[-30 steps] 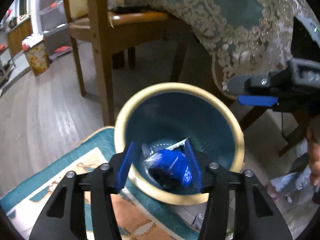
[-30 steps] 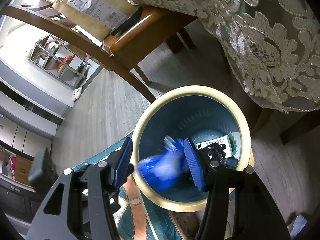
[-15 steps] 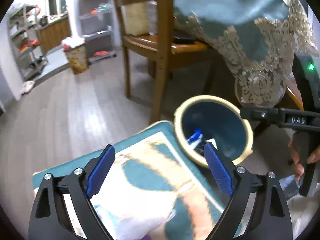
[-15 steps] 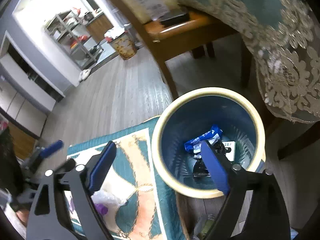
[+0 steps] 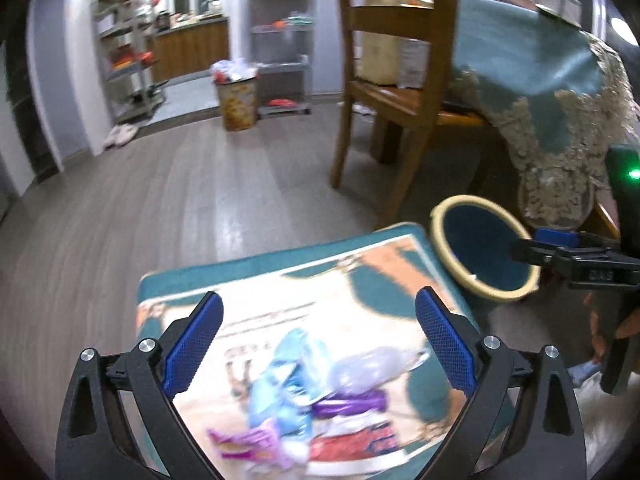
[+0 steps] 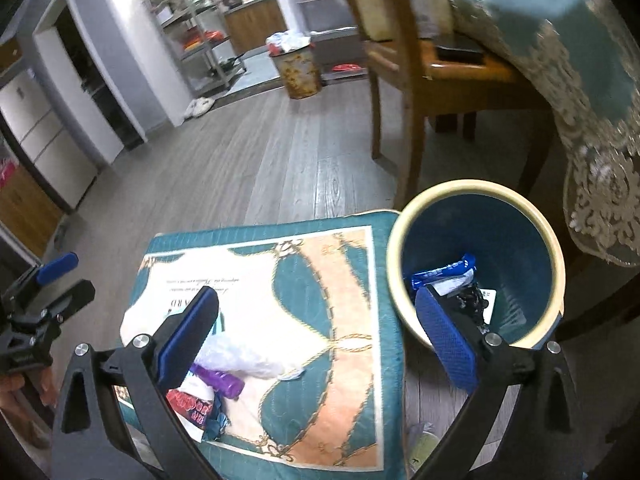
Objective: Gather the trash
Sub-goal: 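Return both grippers over the cushion toward the remaining trash, then grasp the clear plastic bag with the right gripper while the left gripper grasps the blue mask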
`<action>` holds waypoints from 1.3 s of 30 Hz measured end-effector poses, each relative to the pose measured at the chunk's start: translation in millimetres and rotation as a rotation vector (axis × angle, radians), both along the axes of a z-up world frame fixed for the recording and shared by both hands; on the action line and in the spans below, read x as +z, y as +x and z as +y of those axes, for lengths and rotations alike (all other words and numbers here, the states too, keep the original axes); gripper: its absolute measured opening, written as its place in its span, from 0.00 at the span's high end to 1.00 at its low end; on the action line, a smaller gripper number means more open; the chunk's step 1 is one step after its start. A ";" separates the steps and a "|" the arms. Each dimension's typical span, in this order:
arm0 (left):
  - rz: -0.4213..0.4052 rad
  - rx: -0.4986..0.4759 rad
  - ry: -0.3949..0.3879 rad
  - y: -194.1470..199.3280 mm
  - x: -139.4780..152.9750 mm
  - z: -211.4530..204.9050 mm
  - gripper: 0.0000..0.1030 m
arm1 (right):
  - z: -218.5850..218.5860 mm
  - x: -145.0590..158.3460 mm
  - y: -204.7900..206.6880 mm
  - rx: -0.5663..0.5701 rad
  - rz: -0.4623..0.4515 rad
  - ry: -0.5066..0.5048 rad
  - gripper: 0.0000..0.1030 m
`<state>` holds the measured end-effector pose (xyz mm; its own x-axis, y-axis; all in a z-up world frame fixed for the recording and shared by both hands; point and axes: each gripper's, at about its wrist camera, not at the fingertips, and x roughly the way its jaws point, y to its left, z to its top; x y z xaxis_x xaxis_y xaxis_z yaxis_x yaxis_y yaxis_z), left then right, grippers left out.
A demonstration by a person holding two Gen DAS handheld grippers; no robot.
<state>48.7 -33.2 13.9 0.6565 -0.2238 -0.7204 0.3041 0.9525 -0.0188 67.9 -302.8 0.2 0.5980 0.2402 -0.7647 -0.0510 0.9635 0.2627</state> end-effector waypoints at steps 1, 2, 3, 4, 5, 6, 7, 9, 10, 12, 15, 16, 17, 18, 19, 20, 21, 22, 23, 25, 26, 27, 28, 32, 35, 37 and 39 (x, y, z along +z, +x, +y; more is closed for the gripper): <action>0.004 0.015 -0.002 -0.9 -2.3 8.2 0.07 | 9.1 -0.7 0.3 0.013 0.000 -0.004 0.06; 0.009 0.029 -0.005 -1.1 -4.5 15.8 0.07 | 14.9 -1.2 -0.2 0.022 -0.001 -0.010 0.06; 0.016 0.049 -0.014 -1.5 -7.6 27.6 0.07 | 22.9 -1.8 -0.9 0.034 -0.003 -0.019 0.06; 0.019 0.057 -0.018 -1.4 -9.1 33.5 0.07 | 31.8 -3.3 0.4 0.048 -0.003 -0.031 0.06; 0.022 0.066 -0.020 -1.7 -10.5 40.2 0.07 | 37.0 -6.0 1.0 0.055 0.000 -0.035 0.06; 0.023 0.077 -0.021 -1.9 -12.2 48.0 0.07 | 43.6 -8.6 2.8 0.063 0.004 -0.034 0.06; 0.023 0.086 -0.021 -1.9 -13.7 54.1 0.07 | 47.5 -9.9 3.9 0.067 0.008 -0.029 0.06; 0.031 0.099 -0.019 -1.3 -17.2 64.2 0.07 | 57.6 -16.6 8.2 0.077 0.026 -0.014 0.06; 0.034 0.101 -0.016 -1.2 -19.0 68.3 0.07 | 63.4 -22.1 11.1 0.082 0.038 -0.012 0.06; 0.039 0.107 -0.005 -0.7 -23.4 78.3 0.07 | 72.4 -31.5 14.1 0.087 0.056 -0.015 0.06; 0.044 0.112 0.007 0.5 -28.0 91.9 0.07 | 89.2 -52.2 18.7 0.090 0.087 -0.007 0.06; 0.048 0.119 0.011 1.0 -29.0 97.0 0.07 | 92.7 -57.5 19.3 0.094 0.095 -0.002 0.06; 0.053 0.126 0.008 1.6 -30.1 101.5 0.07 | 99.5 -64.2 20.3 0.104 0.106 -0.006 0.06; 0.059 0.137 -0.003 1.4 -31.9 108.5 0.07 | 106.1 -70.0 20.8 0.121 0.114 -0.017 0.06; 0.064 0.144 -0.010 1.0 -33.0 112.9 0.07 | 114.3 -78.2 21.6 0.148 0.130 -0.033 0.06; 0.076 0.153 -0.019 0.8 -35.8 119.0 0.07 | 119.4 -82.7 21.5 0.159 0.143 -0.049 0.06; 0.085 0.156 -0.022 0.4 -38.9 122.8 0.07 | 125.3 -88.8 20.8 0.174 0.160 -0.063 0.06; 0.096 0.159 -0.021 0.5 -42.1 125.4 0.07 | 129.0 -93.0 20.0 0.182 0.174 -0.068 0.07; 0.108 0.159 -0.014 0.8 -46.0 127.3 0.07 | 134.0 -100.7 19.6 0.197 0.202 -0.076 0.08; 0.131 0.154 0.000 1.7 -54.0 129.3 0.07 | 137.7 -109.0 20.0 0.219 0.236 -0.077 0.18; 0.143 0.153 0.005 2.9 -57.5 129.6 0.07 | 139.0 -114.8 20.6 0.232 0.262 -0.068 0.33; 0.148 0.154 0.004 3.5 -59.2 128.1 0.07 | 138.6 -117.2 20.7 0.235 0.273 -0.065 0.55; 0.153 0.156 -0.001 4.2 -60.8 126.3 0.07 | 137.1 -118.4 21.8 0.233 0.282 -0.057 0.67; 0.162 0.151 -0.003 8.9 -64.6 117.7 0.07 | 127.6 -101.3 22.4 0.206 0.245 -0.017 0.91; 0.162 0.135 0.011 12.8 -63.4 104.6 0.07 | 122.6 -71.6 23.0 0.252 0.218 -0.045 0.92; 0.171 0.114 0.003 17.8 -64.7 95.3 0.07 | 116.0 -48.9 23.9 0.276 0.182 -0.080 0.92; 0.179 0.096 0.016 23.6 -68.9 84.3 0.07 | 106.4 -30.7 24.3 0.297 0.137 -0.134 0.92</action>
<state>72.3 51.1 -55.0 0.5355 -0.1537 -0.8304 0.2054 0.9775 -0.0485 92.2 -196.4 -30.5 0.4067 0.2803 -0.8695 -0.3071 0.9383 0.1589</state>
